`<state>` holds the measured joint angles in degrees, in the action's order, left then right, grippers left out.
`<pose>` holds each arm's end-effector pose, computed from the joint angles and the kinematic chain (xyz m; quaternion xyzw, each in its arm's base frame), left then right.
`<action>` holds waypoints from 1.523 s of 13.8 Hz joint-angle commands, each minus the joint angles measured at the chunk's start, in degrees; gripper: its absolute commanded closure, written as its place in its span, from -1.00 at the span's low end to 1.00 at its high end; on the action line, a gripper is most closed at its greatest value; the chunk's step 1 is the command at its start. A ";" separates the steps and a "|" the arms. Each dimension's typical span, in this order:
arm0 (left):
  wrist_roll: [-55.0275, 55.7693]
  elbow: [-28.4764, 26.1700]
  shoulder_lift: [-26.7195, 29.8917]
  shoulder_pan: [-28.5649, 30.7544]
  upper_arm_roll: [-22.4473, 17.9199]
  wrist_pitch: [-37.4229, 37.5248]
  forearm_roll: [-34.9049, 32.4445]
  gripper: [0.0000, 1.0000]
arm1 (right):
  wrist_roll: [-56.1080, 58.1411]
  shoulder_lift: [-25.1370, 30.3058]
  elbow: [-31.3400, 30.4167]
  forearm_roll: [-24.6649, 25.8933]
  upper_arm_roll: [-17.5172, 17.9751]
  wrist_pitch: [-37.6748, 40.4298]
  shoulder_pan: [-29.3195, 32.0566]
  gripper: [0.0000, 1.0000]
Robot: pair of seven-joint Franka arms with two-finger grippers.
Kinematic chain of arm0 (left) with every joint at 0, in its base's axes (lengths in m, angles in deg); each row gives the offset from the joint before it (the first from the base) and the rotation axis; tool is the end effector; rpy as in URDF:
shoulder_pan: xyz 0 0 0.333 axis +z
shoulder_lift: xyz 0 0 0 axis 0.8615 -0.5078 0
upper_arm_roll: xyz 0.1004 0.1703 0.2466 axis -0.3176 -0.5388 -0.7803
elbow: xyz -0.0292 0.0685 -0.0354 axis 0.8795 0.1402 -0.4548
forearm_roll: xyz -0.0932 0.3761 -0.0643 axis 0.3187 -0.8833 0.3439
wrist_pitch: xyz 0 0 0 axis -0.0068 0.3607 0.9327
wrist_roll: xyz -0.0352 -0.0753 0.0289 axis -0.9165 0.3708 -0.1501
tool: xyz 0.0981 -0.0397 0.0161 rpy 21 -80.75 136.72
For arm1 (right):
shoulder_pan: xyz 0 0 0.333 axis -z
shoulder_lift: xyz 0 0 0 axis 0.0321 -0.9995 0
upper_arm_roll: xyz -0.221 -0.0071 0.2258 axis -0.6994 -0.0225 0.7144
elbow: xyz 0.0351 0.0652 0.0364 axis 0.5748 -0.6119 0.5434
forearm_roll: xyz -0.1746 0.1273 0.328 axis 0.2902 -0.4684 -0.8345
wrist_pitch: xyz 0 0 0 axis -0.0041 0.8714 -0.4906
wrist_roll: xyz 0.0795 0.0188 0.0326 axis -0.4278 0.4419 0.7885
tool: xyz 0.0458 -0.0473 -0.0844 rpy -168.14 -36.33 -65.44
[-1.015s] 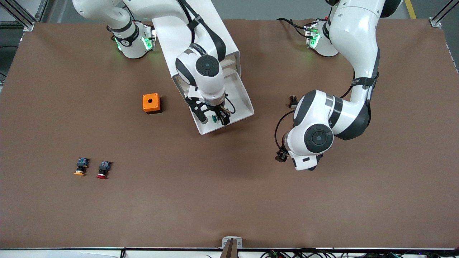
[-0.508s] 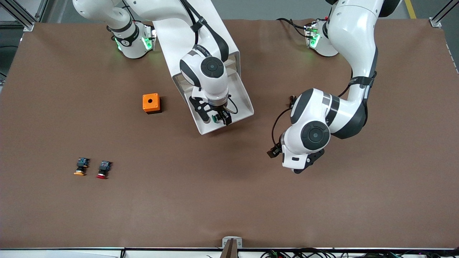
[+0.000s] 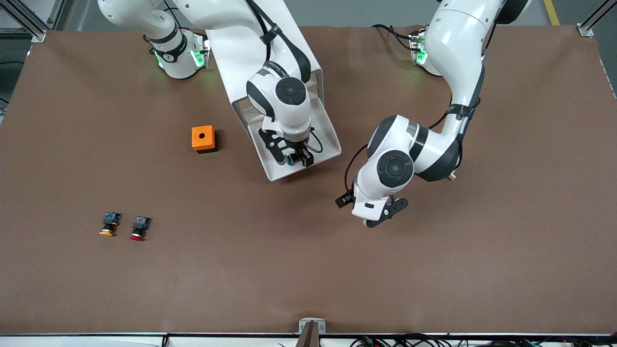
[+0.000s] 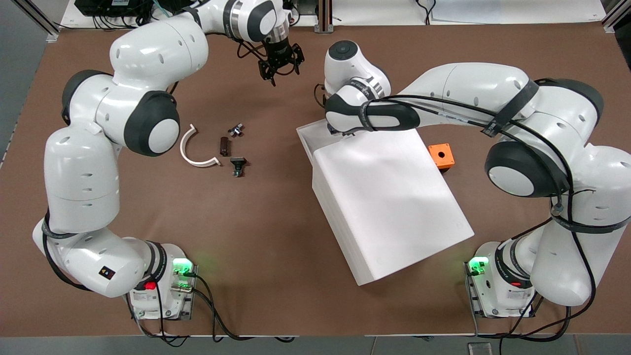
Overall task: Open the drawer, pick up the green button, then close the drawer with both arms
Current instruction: 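Grasp the green push-button inside the drawer with the right gripper, then lift the green button with the right gripper while the left gripper shuts the drawer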
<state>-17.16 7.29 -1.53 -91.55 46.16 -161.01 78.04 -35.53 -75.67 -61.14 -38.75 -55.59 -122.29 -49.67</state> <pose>0.6139 -0.3923 0.3095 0.9635 0.2537 -0.0779 0.0344 0.4533 0.4927 0.2691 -0.8752 0.4836 -0.0081 0.0026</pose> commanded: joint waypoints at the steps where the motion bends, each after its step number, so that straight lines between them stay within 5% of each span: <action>1: -0.47 -1.27 -0.36 0.07 1.37 -2.75 -0.51 -0.99 | -1.60 -1.70 2.58 0.14 -0.63 0.58 -0.96 -0.17; 5: 0.15 -1.27 -2.20 0.07 3.04 -2.84 -0.33 -0.99 | -1.25 -1.61 3.98 -0.03 -0.54 1.02 -0.96 0.91; 8: 0.24 -1.27 -3.26 -0.36 3.83 -3.02 0.28 -0.99 | -0.81 -1.35 4.16 -0.03 -0.54 1.37 -0.96 0.99; 12: 0.50 -1.27 -4.93 -2.47 3.84 -5.57 4.31 -0.99 | 10.40 -0.29 9.86 0.23 -1.07 13.12 1.40 0.99; 16: 0.59 -1.27 -5.98 -4.40 4.01 -5.74 6.87 -0.99 | 30.61 4.71 11.28 0.06 -0.98 20.96 10.18 0.99; 21: 4.10 -1.27 -6.87 -7.39 4.01 -5.75 6.96 -0.99 | 56.09 8.76 6.80 -0.30 -0.98 21.15 23.01 0.99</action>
<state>-14.55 6.19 -8.34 -97.71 50.39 -165.88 84.22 11.72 -69.22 -50.75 -38.74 -57.73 -100.53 -31.40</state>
